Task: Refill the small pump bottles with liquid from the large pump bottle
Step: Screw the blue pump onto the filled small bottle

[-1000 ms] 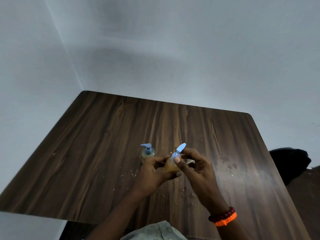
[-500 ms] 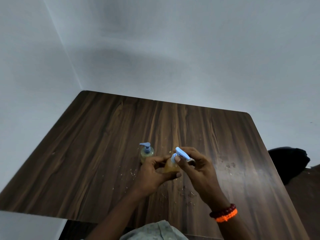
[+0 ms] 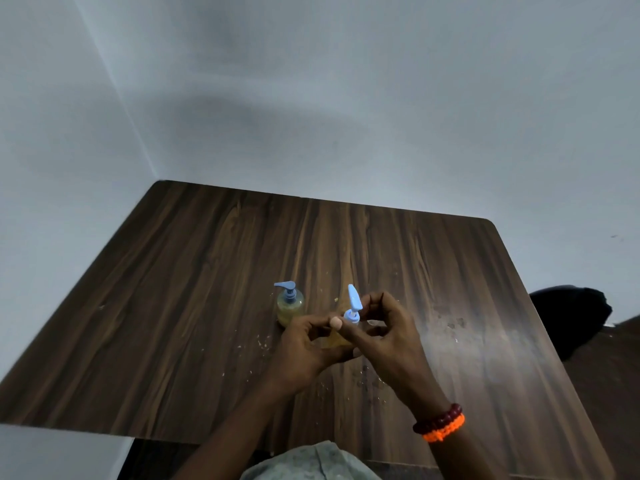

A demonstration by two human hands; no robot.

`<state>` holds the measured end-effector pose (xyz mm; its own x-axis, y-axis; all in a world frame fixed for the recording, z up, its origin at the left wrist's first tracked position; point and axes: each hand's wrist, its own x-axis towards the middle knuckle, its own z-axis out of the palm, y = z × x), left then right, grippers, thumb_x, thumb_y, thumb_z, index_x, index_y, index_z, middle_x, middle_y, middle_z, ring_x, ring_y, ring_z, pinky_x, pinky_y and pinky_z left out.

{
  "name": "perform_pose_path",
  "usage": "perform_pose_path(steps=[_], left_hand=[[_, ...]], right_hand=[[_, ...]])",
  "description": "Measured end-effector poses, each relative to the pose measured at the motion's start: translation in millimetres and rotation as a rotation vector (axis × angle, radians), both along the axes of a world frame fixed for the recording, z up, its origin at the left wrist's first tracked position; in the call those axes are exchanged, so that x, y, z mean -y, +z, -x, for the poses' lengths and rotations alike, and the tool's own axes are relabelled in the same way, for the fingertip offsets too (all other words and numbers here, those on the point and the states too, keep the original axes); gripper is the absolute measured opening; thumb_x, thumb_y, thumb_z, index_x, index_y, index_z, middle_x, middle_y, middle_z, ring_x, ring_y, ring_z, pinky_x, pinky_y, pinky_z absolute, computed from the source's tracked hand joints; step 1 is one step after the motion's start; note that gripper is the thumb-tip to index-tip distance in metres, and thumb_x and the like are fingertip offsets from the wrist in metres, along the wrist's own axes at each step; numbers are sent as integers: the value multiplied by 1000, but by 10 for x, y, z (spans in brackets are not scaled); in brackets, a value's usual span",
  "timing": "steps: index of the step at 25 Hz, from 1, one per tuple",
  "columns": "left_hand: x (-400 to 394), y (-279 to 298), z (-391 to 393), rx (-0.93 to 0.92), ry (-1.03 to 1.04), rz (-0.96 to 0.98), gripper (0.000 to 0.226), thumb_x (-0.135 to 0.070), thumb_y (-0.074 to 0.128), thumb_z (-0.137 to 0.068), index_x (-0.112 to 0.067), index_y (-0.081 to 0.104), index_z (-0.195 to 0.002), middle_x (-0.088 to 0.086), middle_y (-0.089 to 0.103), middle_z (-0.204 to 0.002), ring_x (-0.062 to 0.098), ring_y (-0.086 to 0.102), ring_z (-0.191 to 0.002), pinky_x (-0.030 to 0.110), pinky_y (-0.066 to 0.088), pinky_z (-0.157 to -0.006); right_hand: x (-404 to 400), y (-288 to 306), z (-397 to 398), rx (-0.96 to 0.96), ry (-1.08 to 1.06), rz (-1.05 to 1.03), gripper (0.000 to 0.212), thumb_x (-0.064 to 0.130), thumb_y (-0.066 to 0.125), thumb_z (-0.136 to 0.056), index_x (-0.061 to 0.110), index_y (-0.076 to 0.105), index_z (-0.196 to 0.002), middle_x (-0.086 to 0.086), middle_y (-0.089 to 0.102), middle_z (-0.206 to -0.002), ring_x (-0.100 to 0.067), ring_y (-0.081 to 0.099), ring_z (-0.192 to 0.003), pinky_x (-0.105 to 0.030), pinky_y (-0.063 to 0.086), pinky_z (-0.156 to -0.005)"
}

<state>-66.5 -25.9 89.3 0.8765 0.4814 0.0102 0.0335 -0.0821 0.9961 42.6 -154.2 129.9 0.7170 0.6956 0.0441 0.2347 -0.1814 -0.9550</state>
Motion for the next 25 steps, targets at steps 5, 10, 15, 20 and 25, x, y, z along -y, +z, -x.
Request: perform_pose_path(steps=[5,10,15,20,25], left_hand=[[21,-31,-11,4,-5,25,48,-31,91,-75,-32,76,-120,-7,81,-117,14,75,-112,50,62,-96],[53,4,-16,13,-18,6,40,-34,88,-74,-41,78,-112,-12,81,-114,9,76,-108,30,63,-92],[47,-66,-19,9,19,12,50,-27,92,-71,-28,78,-119,-6,82,-114,14,76,-108,47,63,-95],[72,-16,-34,-26,14,37,46,-39,90,-68,-41,78,-112,-10,82,-111,10,76,-104,44,65,-91],[109,-100,-68,-35,60,46,53,-39,93,-67,-36,78,-117,-5,82,-111,17,77,-104,55,64,-90]], right_hand=[[104,36,-83,-14,122,-26,26,40,76,-89,26,74,-110,4,76,-105,-16,72,-99,-50,62,-84],[76,-9,-41,-97,77,-31,46,46,82,-81,26,67,-119,1,73,-111,-19,72,-104,-53,61,-88],[116,-37,-120,-42,85,-55,22,35,78,-87,24,76,-106,0,76,-103,-19,71,-101,-56,59,-87],[136,-18,-198,-20,150,-2,32,28,74,-90,27,68,-122,6,72,-113,-14,68,-109,-46,60,-90],[148,13,-247,51,228,14,22,12,67,-97,15,77,-117,6,79,-113,-4,71,-110,-24,57,-96]])
